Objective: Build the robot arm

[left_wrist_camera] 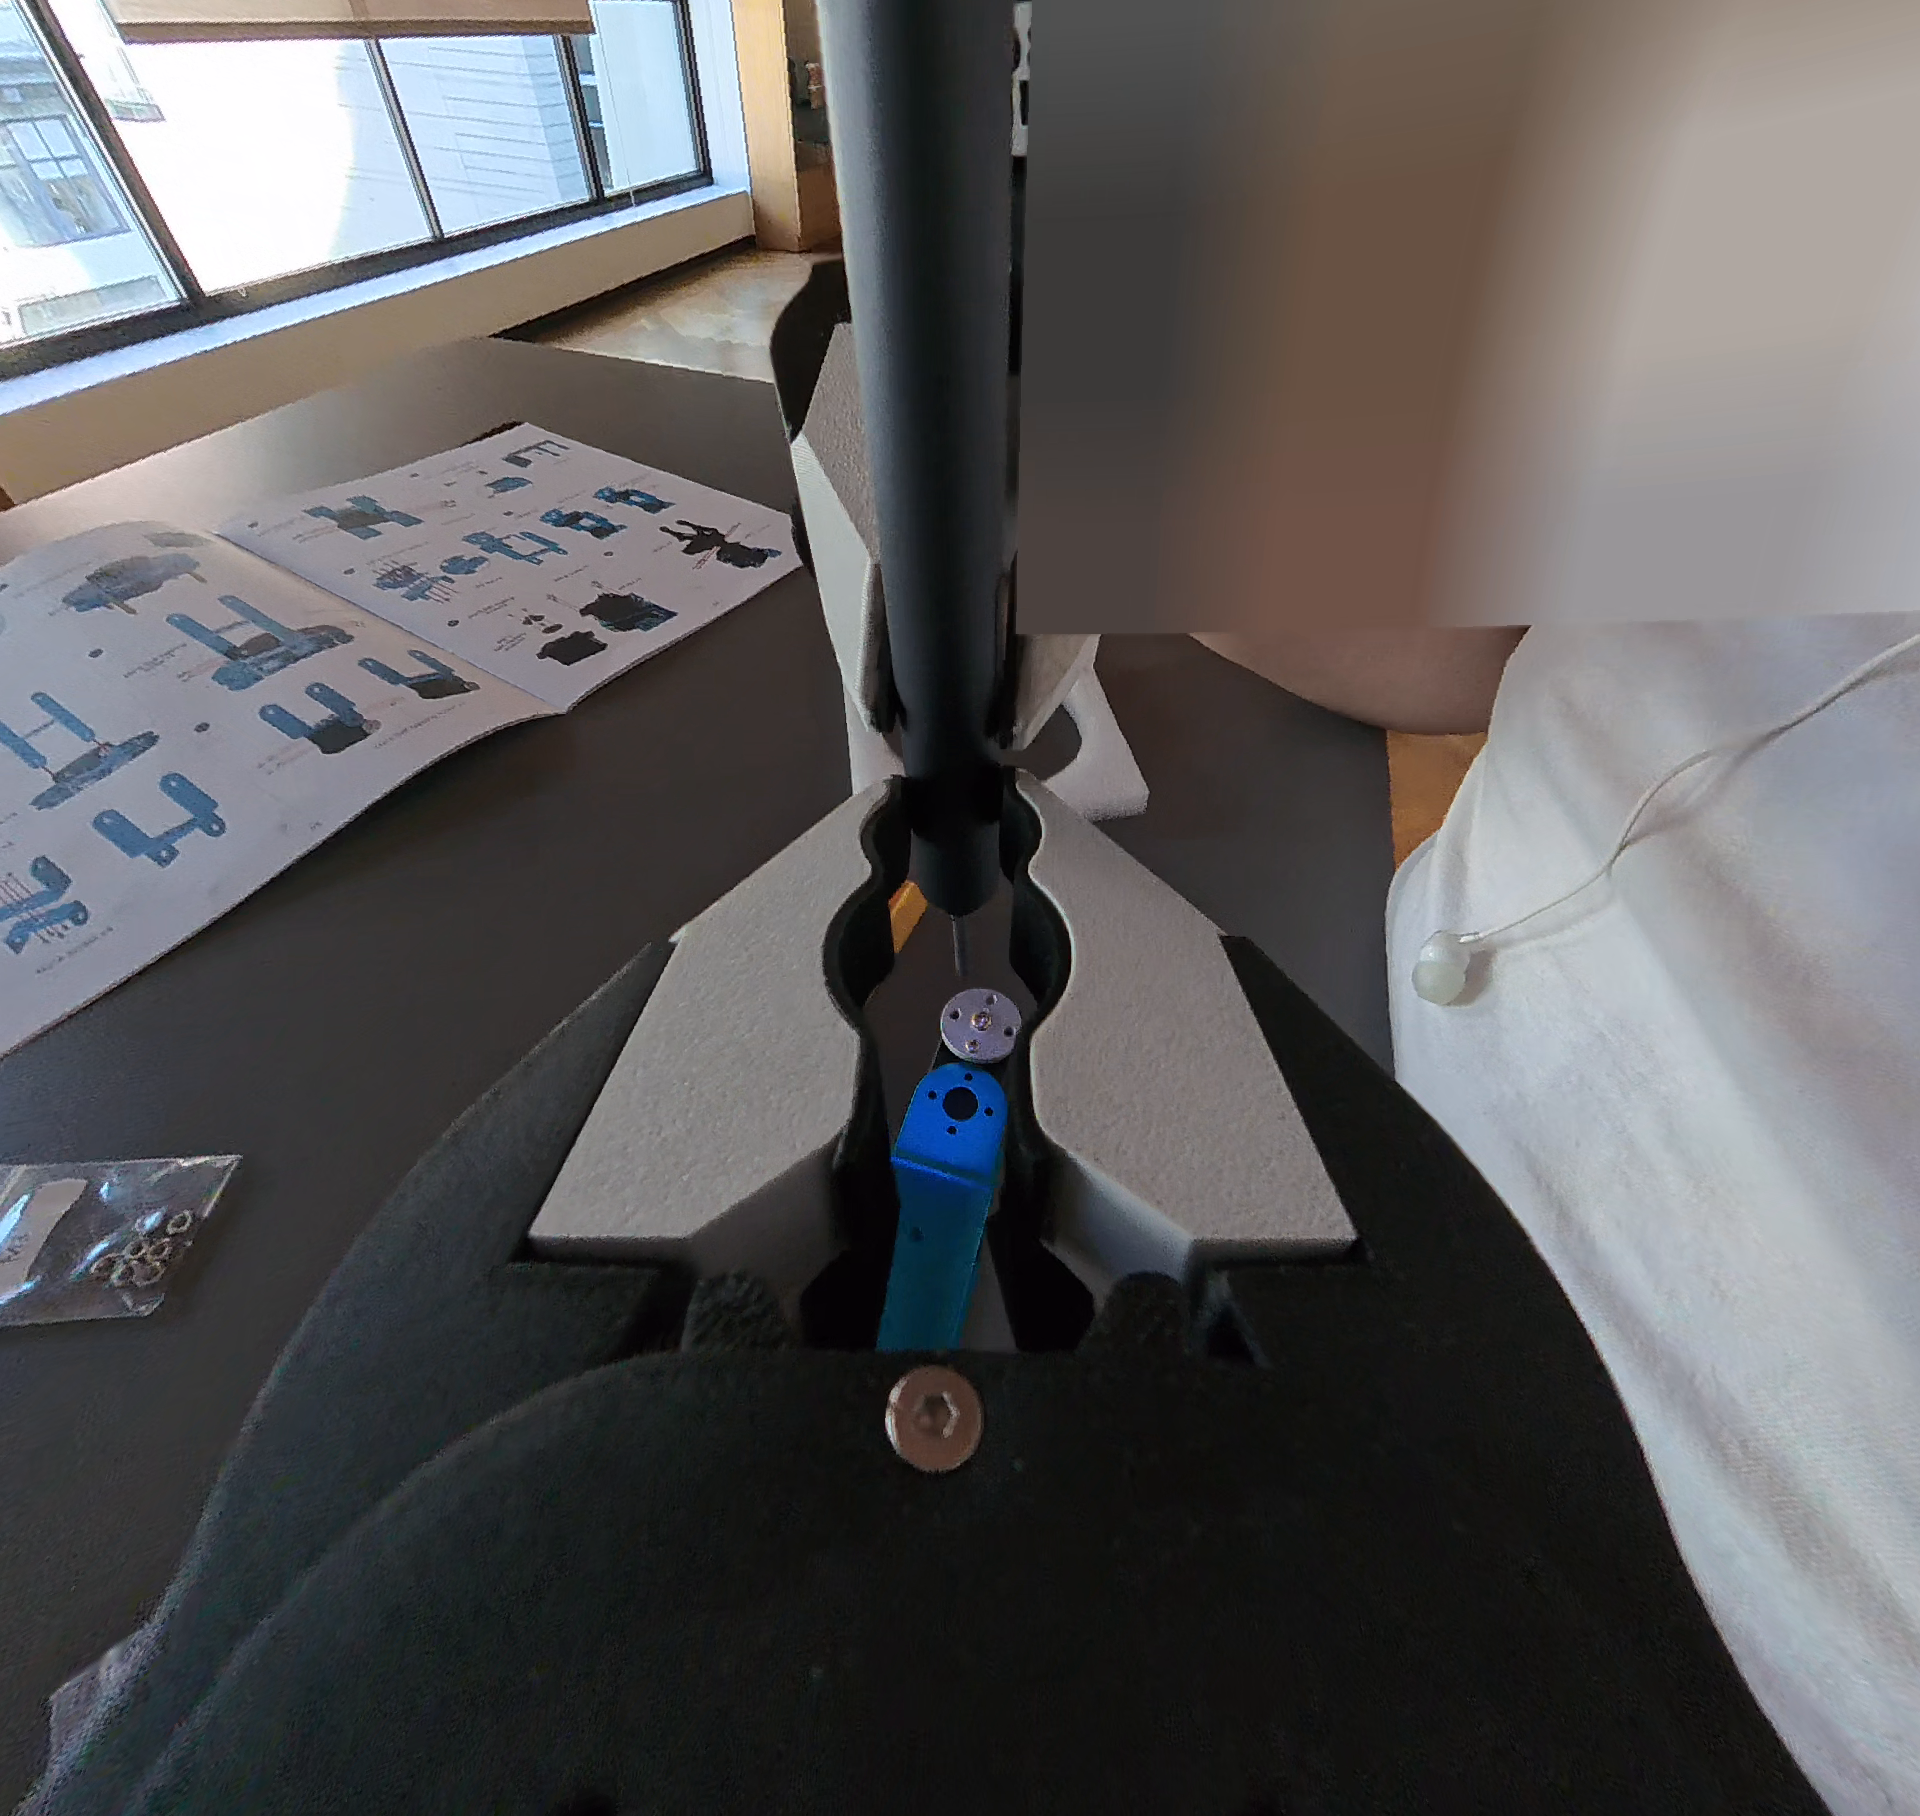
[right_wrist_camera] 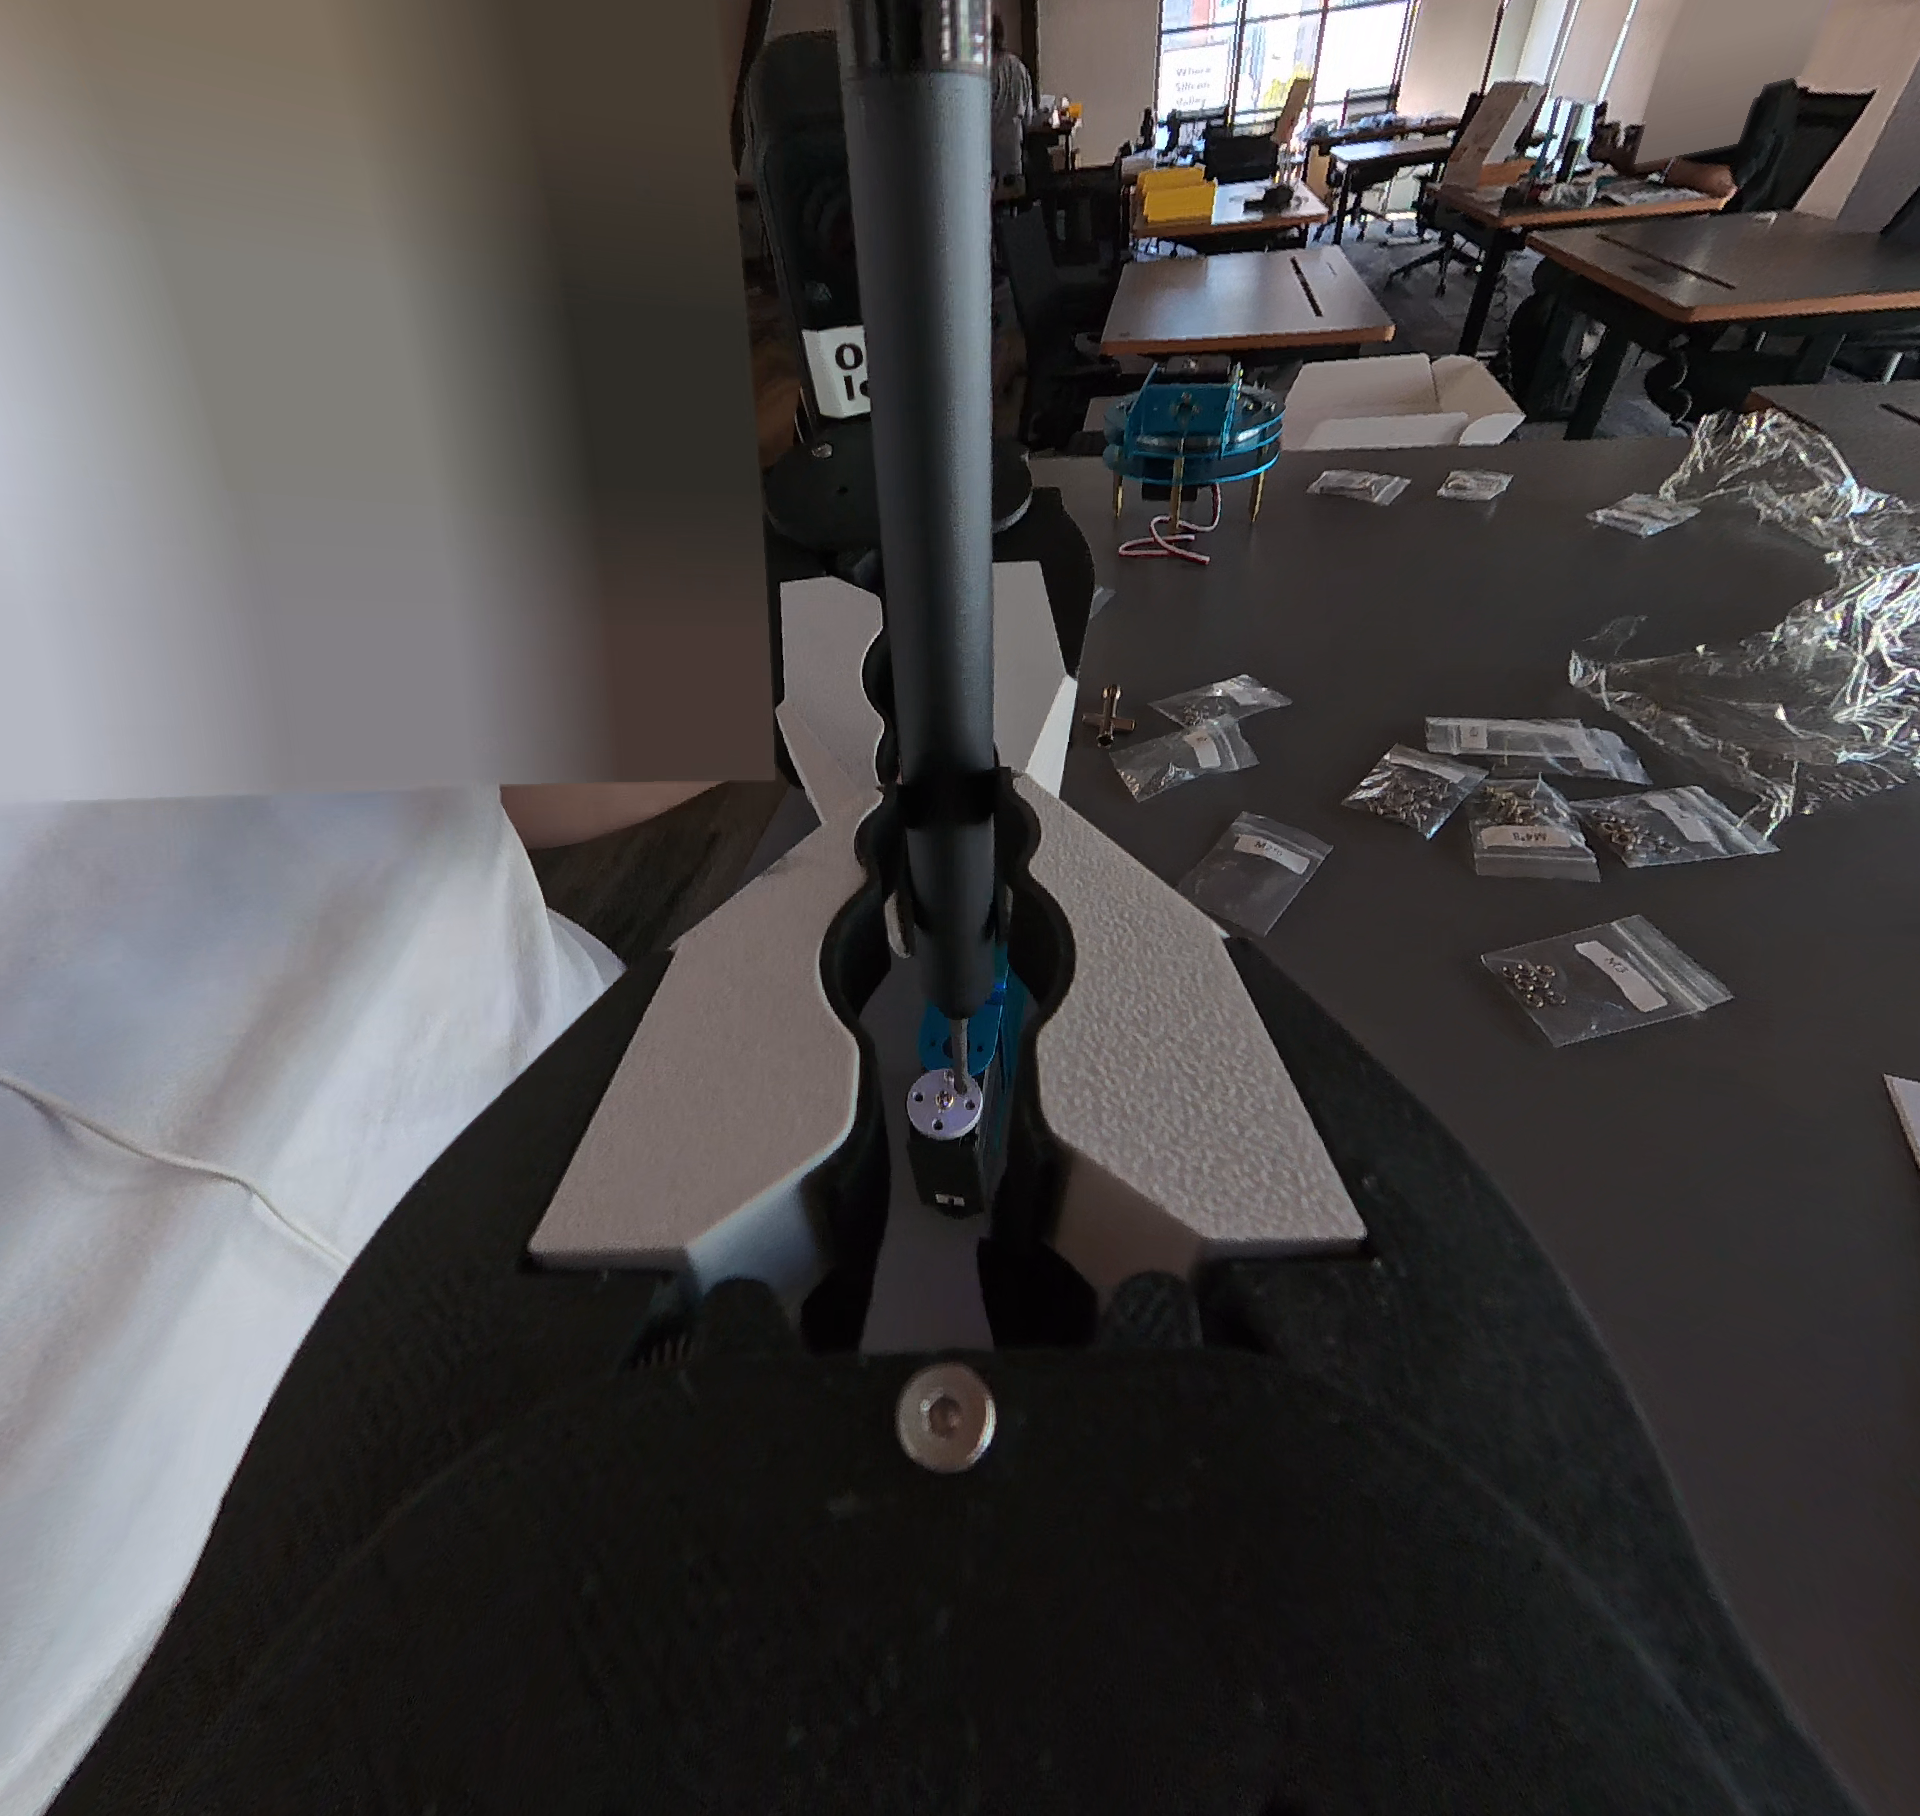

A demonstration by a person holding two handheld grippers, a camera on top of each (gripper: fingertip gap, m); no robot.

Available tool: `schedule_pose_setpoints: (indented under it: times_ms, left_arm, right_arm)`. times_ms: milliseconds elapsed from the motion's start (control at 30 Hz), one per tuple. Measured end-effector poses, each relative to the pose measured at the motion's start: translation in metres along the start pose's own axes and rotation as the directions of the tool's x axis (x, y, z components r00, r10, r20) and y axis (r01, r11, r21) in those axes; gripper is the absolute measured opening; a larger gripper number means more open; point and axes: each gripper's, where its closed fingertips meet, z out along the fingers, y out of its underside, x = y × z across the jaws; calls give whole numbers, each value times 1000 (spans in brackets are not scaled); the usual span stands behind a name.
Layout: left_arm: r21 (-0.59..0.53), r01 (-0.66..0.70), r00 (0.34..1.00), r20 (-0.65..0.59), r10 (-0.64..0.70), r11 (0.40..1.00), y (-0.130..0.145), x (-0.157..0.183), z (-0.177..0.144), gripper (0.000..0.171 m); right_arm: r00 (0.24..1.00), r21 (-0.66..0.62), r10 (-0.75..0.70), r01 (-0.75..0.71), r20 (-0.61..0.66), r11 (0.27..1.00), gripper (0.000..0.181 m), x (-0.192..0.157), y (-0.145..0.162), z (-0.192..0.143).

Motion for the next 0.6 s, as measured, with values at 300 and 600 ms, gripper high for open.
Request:
schedule_pose_setpoints:
  times_ms: [300, 600]
  left_arm:
    - [23, -6, 999, -33, 6, 1000, -11, -8, 6, 15]
    - [39, -17, 1000, -5, 17, 999, -14, -20, 3, 16]
  right_arm:
    - [999, 77, 53, -52, -10, 996, 17, 9, -8, -7]
    - [996, 127, 84, -78, -40, 989, 38, 20, -10, -10]
